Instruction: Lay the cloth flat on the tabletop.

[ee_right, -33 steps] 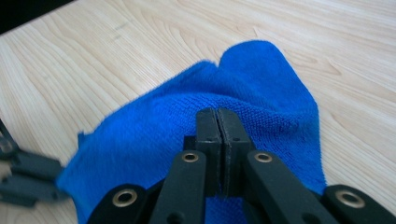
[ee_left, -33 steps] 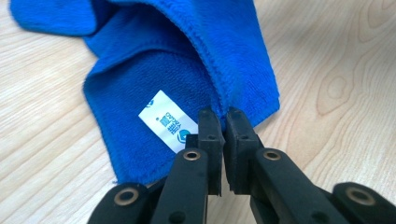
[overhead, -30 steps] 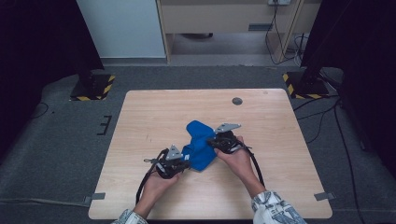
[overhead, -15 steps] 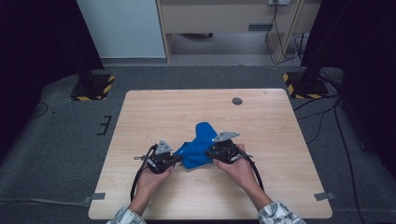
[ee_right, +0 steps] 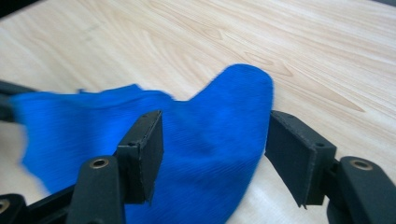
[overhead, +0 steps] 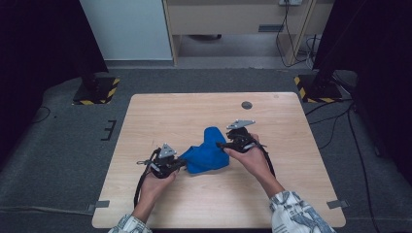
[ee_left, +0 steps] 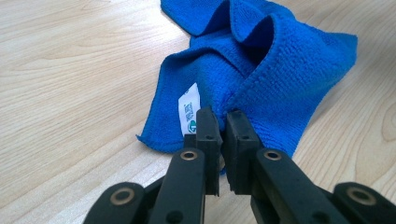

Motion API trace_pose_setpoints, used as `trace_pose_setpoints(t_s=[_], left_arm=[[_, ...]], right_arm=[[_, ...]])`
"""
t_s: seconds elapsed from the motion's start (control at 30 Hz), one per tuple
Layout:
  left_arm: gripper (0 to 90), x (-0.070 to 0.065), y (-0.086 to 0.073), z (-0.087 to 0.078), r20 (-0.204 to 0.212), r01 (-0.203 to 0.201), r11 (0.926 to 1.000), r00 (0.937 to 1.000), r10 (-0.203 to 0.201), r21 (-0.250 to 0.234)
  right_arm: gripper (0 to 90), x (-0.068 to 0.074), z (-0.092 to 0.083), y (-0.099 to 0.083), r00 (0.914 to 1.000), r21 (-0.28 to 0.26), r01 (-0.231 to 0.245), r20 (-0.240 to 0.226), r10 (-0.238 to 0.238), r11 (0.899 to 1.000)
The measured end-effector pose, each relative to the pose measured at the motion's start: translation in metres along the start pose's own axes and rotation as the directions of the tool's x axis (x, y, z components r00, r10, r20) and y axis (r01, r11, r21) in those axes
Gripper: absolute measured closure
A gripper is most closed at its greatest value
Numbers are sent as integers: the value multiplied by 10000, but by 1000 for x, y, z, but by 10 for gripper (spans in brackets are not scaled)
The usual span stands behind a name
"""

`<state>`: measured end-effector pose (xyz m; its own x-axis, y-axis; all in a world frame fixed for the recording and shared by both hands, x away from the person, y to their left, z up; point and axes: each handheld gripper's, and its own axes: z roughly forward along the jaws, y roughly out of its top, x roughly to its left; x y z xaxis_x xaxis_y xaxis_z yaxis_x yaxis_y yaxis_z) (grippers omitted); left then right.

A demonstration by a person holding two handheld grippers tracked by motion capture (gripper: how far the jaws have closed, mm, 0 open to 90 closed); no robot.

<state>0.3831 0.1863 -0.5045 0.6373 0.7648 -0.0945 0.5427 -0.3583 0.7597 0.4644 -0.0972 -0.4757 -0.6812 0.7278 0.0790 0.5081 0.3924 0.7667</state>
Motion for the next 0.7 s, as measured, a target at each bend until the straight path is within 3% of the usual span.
trace_pose_setpoints(t_s=[0.27, 0.47, 0.7], left_arm=[[850, 0, 1, 1, 18, -56, 10000, 10000, 56, 6], [850, 2, 1, 3, 41, -22, 10000, 10000, 22, 42], [851, 2, 1, 3, 21, -1, 10000, 10000, 1, 66]], right_arm=[[268, -22, 35, 12, 9989, 316, -437, 195, 431, 9985], [407, -26, 54, 20, 9990, 523, -252, 388, 231, 9983], [542, -22, 73, 14, 9988, 969, 6, 481, -53, 9953]])
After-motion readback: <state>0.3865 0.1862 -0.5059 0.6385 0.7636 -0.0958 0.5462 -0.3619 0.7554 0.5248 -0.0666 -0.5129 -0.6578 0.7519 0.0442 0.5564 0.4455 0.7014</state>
